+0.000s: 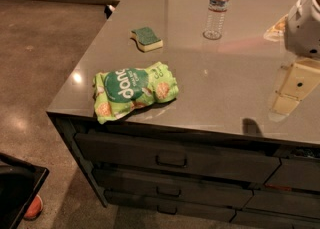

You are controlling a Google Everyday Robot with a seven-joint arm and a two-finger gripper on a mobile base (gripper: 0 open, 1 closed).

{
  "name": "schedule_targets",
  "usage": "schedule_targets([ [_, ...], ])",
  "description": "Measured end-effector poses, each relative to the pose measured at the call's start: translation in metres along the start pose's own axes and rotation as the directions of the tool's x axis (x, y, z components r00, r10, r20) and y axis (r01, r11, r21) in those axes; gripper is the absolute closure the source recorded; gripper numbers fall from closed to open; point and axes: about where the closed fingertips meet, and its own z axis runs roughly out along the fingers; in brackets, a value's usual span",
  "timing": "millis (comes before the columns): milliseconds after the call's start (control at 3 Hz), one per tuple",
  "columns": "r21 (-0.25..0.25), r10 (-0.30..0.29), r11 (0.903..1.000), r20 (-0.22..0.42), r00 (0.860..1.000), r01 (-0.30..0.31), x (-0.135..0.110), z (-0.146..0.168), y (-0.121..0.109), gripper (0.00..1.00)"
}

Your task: Pick sponge

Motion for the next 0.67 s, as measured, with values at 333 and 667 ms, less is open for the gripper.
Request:
schedule_targets([
  [333,-0.008,0.016,0.9998,0.019,1.0,-0.016,-0.004,0.001,-0.004,0.0],
  [667,-0.047,0.089,0.9953,0.1,0.991,-0.084,-0.023,0.018,-0.029,0.0],
])
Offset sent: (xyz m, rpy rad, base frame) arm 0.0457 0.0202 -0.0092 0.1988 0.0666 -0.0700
